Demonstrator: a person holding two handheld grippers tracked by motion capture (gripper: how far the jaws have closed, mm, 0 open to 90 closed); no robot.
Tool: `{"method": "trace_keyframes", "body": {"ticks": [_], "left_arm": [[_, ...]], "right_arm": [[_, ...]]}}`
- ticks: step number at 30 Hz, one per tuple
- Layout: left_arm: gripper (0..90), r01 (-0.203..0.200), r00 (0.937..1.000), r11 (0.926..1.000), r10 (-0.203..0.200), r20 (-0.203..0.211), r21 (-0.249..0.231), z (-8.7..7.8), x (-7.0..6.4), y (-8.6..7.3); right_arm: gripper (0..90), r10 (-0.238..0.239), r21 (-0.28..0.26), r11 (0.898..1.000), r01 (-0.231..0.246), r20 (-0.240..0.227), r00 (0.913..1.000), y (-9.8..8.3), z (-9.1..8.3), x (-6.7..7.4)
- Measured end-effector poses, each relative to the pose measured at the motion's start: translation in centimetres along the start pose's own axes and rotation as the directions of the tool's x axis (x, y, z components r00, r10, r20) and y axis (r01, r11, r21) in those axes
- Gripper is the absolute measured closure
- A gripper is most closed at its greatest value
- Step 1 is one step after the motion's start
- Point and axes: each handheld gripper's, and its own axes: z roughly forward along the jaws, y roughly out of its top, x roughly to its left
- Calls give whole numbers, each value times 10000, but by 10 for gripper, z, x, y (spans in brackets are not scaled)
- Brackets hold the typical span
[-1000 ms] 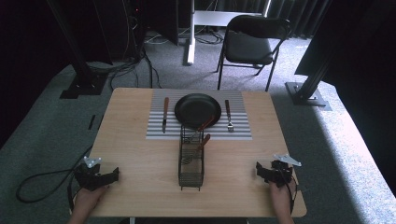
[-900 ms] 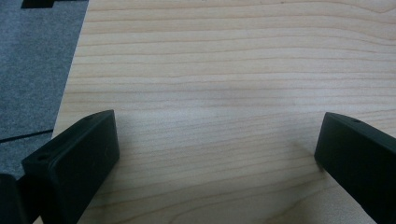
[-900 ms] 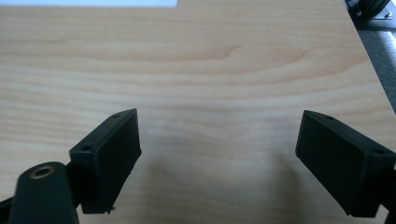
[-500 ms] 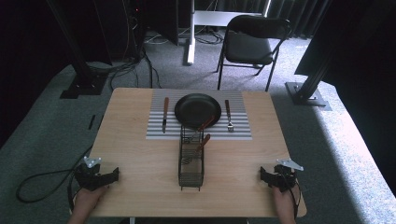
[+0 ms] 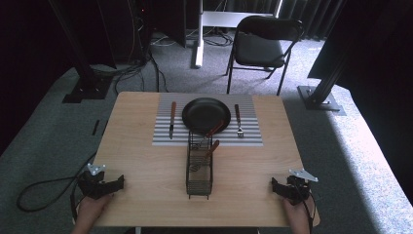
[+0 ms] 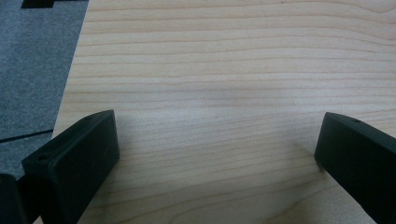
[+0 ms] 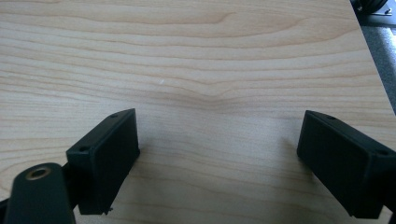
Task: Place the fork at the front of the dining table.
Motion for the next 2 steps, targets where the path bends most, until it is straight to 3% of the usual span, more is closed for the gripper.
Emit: {"method": "trace_keyframes", "body": {"ticks": [2], "left_arm": [[0,59,10000,10000,-59,-51,-1,0,-1,0]], "right_arm": [[120,1,1,10000,-1,-2,10000,0,0,0]]}}
